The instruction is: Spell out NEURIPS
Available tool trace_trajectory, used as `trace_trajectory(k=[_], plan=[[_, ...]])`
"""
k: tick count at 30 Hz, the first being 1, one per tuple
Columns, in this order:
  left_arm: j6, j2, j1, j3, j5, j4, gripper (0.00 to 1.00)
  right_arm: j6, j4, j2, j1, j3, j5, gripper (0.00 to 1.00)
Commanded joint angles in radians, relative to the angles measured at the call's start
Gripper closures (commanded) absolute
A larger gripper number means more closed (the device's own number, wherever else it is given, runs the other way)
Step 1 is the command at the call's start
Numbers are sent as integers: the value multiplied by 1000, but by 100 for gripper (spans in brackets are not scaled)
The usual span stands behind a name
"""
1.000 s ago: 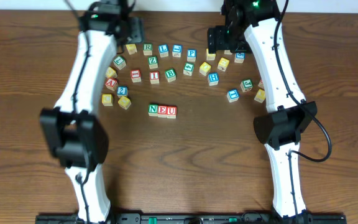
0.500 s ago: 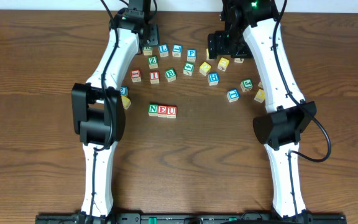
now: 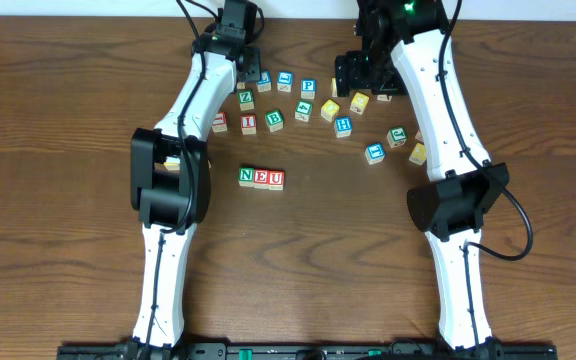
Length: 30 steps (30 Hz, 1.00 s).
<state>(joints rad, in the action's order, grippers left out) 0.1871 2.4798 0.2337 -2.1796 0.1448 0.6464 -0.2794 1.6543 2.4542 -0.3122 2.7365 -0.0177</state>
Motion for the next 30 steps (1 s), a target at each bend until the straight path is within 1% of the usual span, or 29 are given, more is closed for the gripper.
trace_trajectory(k=[1, 8, 11, 13, 22, 28, 30], plan=[[13, 31, -1, -31, 25, -10, 37, 8, 6, -8, -8, -4, 9, 13], [13, 64, -1, -30, 21, -1, 37, 8, 6, -8, -8, -4, 13, 14], [13, 64, -1, -30, 21, -13, 48, 8, 5, -8, -8, -4, 13, 14], [13, 64, -1, -30, 21, -13, 52, 8, 5, -8, -8, -4, 15, 14], [13, 64, -1, -30, 21, -16, 60, 8, 3, -8, -8, -4, 20, 14], [13, 64, -1, -30, 21, -6, 70, 8, 4, -8, -8, -4, 20, 14], [13, 64, 0, -30, 21, 1, 72, 8, 4, -8, -8, -4, 20, 14]])
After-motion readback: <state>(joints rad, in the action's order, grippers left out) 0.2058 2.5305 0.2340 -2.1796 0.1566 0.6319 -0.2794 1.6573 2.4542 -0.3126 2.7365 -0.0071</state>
